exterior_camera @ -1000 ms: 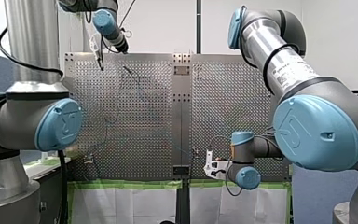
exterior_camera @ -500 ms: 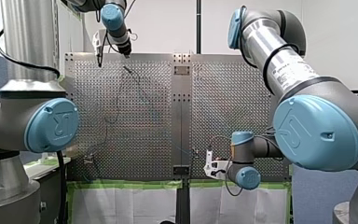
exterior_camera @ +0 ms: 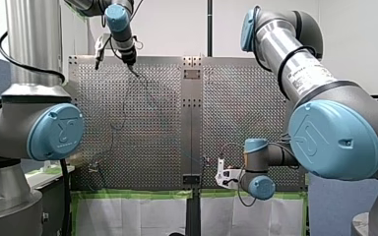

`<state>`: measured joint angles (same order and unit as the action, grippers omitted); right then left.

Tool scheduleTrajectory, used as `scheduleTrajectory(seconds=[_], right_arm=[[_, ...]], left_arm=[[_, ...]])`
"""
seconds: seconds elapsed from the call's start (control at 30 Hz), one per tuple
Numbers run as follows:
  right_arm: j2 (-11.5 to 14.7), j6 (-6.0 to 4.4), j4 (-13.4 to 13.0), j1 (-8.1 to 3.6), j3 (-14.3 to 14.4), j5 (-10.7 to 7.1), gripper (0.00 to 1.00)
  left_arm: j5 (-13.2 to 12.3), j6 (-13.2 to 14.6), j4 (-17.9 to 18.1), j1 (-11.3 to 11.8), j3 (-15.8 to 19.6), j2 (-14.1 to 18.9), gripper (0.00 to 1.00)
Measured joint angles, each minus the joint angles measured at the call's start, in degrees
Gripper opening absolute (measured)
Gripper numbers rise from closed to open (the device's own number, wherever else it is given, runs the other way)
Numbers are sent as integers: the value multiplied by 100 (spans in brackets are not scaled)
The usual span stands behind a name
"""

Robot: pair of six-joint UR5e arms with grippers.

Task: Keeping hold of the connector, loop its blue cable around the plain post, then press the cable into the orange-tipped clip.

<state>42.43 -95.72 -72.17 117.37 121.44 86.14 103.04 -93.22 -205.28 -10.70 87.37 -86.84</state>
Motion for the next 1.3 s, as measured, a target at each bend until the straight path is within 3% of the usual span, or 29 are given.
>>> scheduleTrajectory(seconds=[0.33, 0.87, 1.3], right_arm=[[0, 5, 0, 0, 1, 0, 0], [-1, 8, 0, 1, 6, 0, 0], [-1, 24, 0, 1, 1, 0, 0]], left_arm=[[0, -8, -234, 66, -1, -11, 100], [757, -45, -265, 96, 0, -10, 100], [845, -62, -263, 124, 2, -9, 100]])
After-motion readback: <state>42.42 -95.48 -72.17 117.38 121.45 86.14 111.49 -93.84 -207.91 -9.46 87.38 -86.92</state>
